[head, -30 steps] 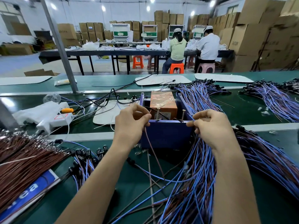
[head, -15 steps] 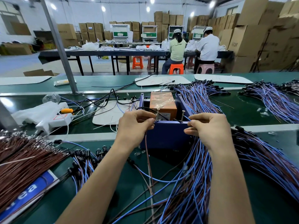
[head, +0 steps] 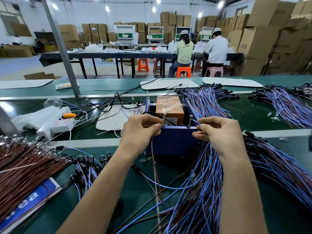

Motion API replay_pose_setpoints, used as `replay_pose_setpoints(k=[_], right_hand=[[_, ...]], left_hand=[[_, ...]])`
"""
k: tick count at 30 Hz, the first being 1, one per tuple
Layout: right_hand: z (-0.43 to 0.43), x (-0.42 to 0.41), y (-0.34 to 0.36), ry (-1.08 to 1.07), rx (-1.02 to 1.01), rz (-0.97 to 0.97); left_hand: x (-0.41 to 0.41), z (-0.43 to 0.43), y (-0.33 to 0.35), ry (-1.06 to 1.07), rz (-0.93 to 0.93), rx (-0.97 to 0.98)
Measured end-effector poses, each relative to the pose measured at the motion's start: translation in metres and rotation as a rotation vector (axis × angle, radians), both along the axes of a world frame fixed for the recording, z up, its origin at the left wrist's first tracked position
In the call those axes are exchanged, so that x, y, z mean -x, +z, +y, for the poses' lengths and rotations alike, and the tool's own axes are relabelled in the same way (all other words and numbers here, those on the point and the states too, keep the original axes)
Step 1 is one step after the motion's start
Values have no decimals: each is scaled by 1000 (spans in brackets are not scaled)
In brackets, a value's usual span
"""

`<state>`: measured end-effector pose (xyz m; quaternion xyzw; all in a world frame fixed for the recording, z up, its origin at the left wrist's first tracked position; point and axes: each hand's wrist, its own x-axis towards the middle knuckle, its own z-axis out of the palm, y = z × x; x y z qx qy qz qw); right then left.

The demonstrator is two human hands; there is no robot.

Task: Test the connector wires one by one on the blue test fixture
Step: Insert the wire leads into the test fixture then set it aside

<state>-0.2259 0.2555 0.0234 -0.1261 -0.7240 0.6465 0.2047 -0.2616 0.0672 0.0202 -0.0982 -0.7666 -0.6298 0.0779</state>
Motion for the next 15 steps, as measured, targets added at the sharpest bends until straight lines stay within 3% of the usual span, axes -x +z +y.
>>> replay_pose_setpoints(k=[15], right_hand=[[-3, 4, -5, -19, -73, -19]], left_hand=[[3, -2, -1, -26, -12, -35]])
